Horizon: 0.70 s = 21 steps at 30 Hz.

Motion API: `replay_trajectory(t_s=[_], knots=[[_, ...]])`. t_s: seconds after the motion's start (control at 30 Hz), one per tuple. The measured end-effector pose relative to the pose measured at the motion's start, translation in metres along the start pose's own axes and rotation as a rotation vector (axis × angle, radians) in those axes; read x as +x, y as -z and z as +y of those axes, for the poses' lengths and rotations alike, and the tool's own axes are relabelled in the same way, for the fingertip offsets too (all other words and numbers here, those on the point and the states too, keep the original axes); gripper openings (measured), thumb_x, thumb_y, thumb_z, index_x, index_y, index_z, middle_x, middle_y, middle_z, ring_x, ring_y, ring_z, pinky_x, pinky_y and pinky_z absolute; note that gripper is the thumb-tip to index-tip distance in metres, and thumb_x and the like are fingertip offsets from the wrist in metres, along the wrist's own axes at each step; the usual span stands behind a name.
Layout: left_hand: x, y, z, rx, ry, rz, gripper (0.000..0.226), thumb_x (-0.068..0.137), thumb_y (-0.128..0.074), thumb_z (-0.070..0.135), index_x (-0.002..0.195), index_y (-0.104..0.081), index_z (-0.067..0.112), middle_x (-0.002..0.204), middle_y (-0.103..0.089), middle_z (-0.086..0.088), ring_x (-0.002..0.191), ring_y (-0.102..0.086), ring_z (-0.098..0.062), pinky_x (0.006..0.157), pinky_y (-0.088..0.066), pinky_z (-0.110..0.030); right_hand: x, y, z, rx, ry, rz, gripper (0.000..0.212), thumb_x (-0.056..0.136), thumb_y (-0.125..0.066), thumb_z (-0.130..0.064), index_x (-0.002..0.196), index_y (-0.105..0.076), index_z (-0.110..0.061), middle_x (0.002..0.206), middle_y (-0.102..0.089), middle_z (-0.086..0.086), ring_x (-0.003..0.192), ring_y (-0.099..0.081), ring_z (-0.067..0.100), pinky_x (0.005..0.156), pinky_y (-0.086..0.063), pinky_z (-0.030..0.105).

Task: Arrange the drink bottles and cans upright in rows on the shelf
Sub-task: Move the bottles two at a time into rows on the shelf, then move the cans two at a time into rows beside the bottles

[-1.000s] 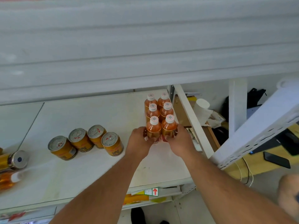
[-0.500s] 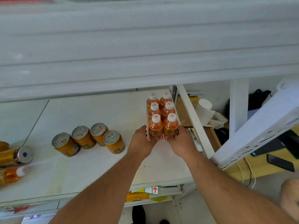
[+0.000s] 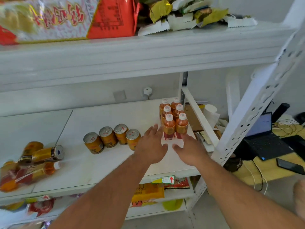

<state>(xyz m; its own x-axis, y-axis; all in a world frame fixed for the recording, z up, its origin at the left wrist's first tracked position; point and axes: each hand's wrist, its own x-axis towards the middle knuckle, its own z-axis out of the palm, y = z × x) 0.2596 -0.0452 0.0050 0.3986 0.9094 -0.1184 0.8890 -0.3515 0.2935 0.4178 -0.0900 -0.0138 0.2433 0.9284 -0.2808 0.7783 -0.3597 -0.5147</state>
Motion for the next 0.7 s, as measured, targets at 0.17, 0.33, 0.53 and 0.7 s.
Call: replay_trajectory(t_s=[0.17,0.33,0.53,0.7], knots=[[-0.078,0.017,-0.039,0.090,-0.063,0.057,0.072,0.096,-0.043,0.048,0.156,-0.013,0.023,0.164,-0.006,-0.004,0.150,-0.008,-0.025,0.118,-0.022,-0.045,-0.074,-0.015,-0.046,-0.155,0.071,0.040,0.073,0.096,-0.047,-0.062,0.155,-0.029,-0.024,0.163,-0.032,0.002,0.148,-0.032,0.029,0.116,-0.034,0.047],[-0.128,0.026,-0.068,0.075,-0.058,0.054,0.072,0.095,-0.046,0.048,0.156,-0.018,0.022,0.163,-0.011,-0.004,0.149,-0.011,-0.024,0.115,-0.026,-0.045,-0.111,-0.030,-0.071,-0.193,0.112,0.026,0.079,0.096,-0.047,-0.061,0.159,-0.024,-0.018,0.165,-0.027,0.005,0.149,-0.028,0.027,0.117,-0.032,0.045],[-0.182,0.034,-0.089,0.125,-0.001,0.043,0.076,0.093,-0.046,0.052,0.156,-0.012,0.025,0.164,-0.012,-0.002,0.149,-0.013,-0.024,0.114,-0.024,-0.044,-0.157,-0.046,-0.096,-0.301,0.161,-0.008,0.079,0.099,-0.043,-0.060,0.161,-0.016,-0.019,0.170,-0.012,0.004,0.154,-0.015,0.026,0.122,-0.023,0.044],[-0.208,0.040,-0.091,0.143,0.058,0.048,0.076,0.093,-0.044,0.053,0.156,-0.014,0.024,0.163,-0.015,-0.003,0.148,-0.014,-0.024,0.115,-0.022,-0.043,-0.177,-0.055,-0.107,-0.352,0.203,-0.025,0.079,0.099,-0.042,-0.061,0.162,-0.016,-0.019,0.170,-0.012,0.004,0.155,-0.013,0.026,0.122,-0.021,0.044]])
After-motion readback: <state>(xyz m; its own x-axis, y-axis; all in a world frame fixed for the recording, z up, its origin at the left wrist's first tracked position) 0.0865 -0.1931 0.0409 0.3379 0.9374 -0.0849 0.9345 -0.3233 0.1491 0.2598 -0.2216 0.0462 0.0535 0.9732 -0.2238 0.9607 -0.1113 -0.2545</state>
